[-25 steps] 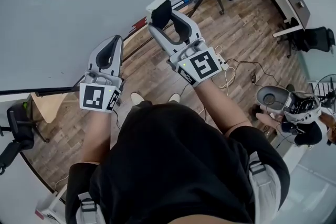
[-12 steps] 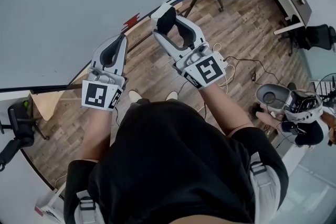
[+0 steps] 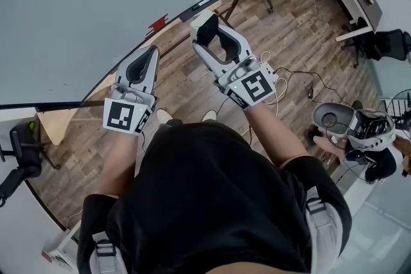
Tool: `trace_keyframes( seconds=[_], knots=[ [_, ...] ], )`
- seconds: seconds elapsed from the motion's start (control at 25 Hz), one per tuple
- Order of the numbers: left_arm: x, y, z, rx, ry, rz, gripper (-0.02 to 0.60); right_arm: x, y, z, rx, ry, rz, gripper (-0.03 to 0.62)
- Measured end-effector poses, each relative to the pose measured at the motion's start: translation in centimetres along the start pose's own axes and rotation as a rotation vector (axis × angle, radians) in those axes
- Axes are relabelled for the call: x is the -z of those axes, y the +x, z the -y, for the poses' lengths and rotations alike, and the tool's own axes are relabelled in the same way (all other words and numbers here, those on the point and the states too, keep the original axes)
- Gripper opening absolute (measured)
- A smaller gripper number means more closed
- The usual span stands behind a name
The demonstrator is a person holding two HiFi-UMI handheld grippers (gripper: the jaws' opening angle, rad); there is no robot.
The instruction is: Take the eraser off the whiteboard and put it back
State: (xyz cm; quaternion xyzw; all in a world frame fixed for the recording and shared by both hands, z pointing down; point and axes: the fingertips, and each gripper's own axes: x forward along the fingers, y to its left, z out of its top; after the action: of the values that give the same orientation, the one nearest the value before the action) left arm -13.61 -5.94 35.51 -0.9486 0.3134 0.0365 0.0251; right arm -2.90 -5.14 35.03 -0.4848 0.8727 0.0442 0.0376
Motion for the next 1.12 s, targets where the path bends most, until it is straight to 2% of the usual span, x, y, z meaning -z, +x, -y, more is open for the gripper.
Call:
trace_keyframes(
  seconds=[0.52,1.12],
  knots=[
    [0.5,1.5,3.0,0.014,0.012,-0.017,-0.005,-0.4,-2.9,1.7,0.017,-0.005,0.02,0.225],
    [1.0,7.1,10.2,0.029,0.017,-0.014,-0.005,-0.3,-10.3,7.6,0.047,-0.034,0.018,0.225]
  ],
)
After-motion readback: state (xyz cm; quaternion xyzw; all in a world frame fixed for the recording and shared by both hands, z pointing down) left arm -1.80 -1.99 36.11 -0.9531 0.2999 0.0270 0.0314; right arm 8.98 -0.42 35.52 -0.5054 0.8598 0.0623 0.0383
